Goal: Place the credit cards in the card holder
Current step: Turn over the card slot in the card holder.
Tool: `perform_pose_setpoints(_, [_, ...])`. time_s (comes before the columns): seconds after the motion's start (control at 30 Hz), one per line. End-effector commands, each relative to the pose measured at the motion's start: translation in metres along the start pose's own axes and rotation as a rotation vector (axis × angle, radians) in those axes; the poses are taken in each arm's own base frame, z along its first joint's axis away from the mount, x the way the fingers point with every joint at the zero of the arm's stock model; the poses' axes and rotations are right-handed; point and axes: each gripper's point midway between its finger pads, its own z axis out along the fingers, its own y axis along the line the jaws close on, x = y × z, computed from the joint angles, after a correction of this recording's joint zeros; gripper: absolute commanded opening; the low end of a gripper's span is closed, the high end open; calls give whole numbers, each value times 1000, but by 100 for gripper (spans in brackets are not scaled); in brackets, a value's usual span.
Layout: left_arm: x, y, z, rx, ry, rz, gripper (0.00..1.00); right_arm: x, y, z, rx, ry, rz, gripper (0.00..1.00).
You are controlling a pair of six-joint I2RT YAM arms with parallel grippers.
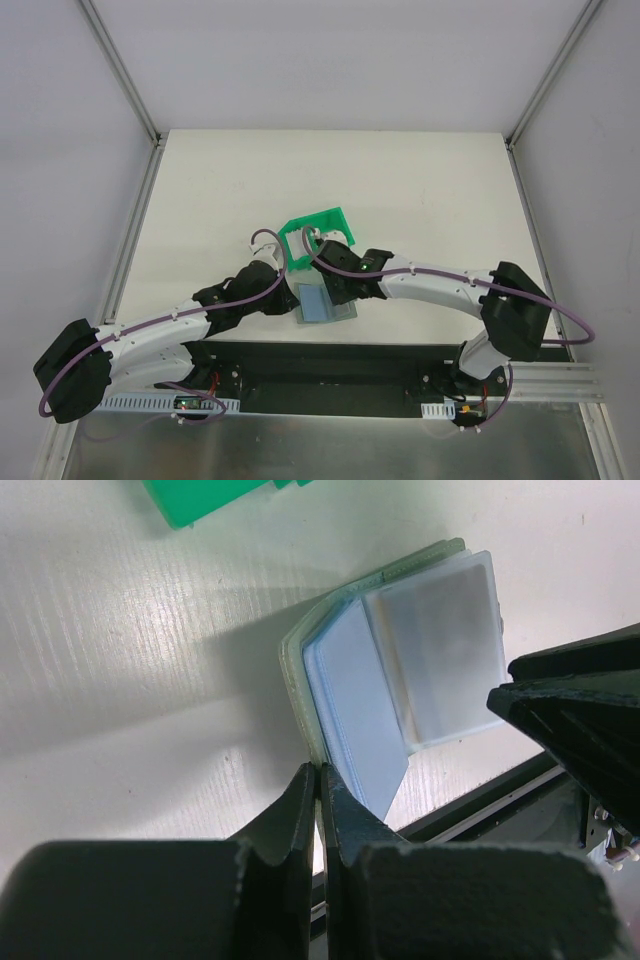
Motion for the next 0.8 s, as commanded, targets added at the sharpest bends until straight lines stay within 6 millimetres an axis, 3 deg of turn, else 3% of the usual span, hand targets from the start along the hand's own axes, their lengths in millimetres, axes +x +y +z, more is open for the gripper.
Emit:
perform_pose_setpoints(0.0, [-3,0,0,-2,-11,17,0,-7,15,0,-63,-7,9,28])
perform_pose_setpoints(0.53, [-2,5,-2,-8,-29,18,0,21,-7,19,58,76,55,42])
perform_pose_setpoints(0.77, [0,7,-2,-15,-21,18,0,38,7,36,10,159,62,42])
